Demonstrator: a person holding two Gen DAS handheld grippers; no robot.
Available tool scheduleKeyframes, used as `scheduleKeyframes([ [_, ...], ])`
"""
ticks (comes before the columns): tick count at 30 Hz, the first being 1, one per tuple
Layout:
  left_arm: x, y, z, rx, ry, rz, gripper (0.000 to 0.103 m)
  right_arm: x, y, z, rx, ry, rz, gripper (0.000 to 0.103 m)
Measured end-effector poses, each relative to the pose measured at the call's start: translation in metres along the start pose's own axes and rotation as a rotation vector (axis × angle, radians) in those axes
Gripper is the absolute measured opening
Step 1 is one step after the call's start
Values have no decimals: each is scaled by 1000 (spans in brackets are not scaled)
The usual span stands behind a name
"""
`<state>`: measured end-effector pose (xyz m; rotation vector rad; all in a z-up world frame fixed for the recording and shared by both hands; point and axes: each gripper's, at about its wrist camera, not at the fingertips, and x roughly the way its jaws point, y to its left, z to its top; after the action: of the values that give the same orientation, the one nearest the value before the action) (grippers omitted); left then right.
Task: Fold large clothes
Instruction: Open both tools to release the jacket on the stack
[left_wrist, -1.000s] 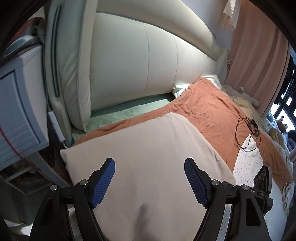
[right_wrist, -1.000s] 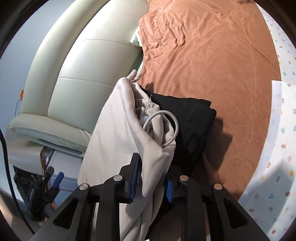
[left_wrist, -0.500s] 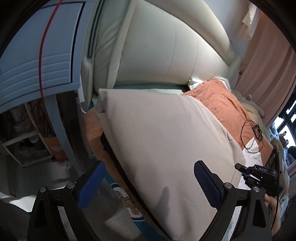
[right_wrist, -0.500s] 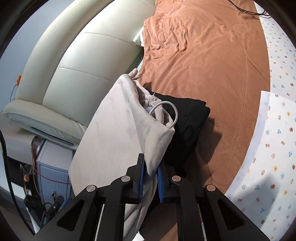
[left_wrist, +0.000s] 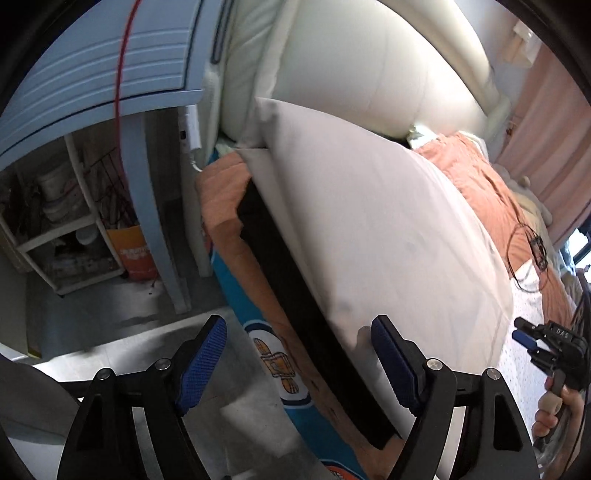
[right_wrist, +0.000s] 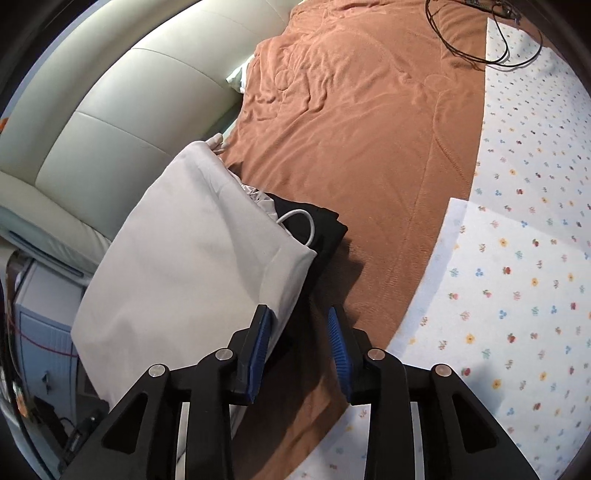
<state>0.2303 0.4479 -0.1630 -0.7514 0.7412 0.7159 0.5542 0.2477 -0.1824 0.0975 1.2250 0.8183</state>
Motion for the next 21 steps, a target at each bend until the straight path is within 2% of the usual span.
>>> scheduleKeyframes([
  [4,-16,-19,-6,38,-18,6,81,-34,0,-2,-26,-10,5,40],
  [7,-32,-37,-10,67,-33,-11,81,-62,4,-7,-81,-39,-19,56],
  [9,-41,-47,-14,94,-50,-16,82,-81,4,-11,-108,-56,-34,71],
  [10,-47,-53,-16,108,-57,-10,86,-89,3,-13,-113,-64,-36,76],
  [12,-58,-64,-21,135,-82,-9,97,-107,2,-16,-117,-77,-29,97],
  [13,-65,-70,-24,151,-97,-13,103,-118,3,-19,-123,-88,-21,100],
  [14,-71,-76,-27,168,-111,-12,103,-129,4,-22,-132,-105,-19,103],
  [21,-104,-109,-47,248,-151,-48,103,-188,-3,-45,-168,-178,-54,103],
])
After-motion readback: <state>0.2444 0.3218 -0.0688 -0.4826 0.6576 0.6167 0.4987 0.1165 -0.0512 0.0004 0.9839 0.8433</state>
